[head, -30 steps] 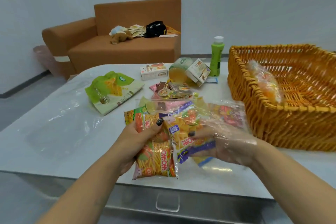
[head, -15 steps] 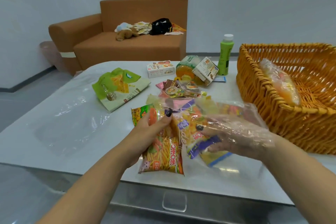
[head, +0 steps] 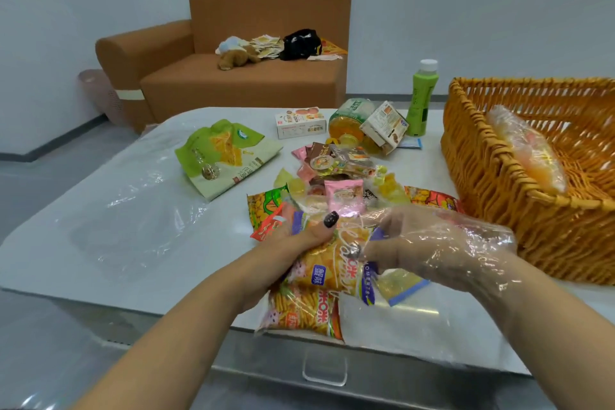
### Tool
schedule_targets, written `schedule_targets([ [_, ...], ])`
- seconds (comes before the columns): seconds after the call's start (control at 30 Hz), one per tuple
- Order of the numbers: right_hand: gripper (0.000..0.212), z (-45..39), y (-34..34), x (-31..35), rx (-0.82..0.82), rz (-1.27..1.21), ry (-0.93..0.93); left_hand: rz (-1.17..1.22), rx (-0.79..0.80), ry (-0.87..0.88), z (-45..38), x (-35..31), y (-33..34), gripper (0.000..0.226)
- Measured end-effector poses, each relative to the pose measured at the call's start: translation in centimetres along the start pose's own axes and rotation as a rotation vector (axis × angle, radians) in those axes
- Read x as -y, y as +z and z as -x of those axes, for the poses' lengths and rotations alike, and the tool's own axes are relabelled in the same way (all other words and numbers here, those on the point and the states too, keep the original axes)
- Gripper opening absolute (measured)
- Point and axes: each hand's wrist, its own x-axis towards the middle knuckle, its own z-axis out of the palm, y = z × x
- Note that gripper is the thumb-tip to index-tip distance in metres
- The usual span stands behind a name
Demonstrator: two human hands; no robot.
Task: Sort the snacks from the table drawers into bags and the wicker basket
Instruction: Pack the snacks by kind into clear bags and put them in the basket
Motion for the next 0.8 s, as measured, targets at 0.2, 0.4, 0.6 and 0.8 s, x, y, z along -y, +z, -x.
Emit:
schedule_targets([
  [0.2, 0.032, 14.5, 3.1, 11.8, -0.034, -0.216, -0.313, 0.031, -0.078, -0.013, 0.0, 0.8, 0.3, 0.083],
  [0.4, 0.065, 15.9, 2.6, 15.5, -0.090, -0.412, -0.358, 0.115, -0.215, 0.092, -0.3, -0.2, 0.3, 0.066],
  [0.6, 0.018, 13.6, 4.7, 13.9, 0.231, -0.069, -0.309, 0.157, -0.200, 0.017, -0.3, 0.6, 0.6, 0.080],
  [0.8, 0.021, 17.3, 1.0, 15.2, -0.104, -0.438, -0.373, 0.262, -0.393, 0.083, -0.2, 0.1, -0.7, 0.053],
])
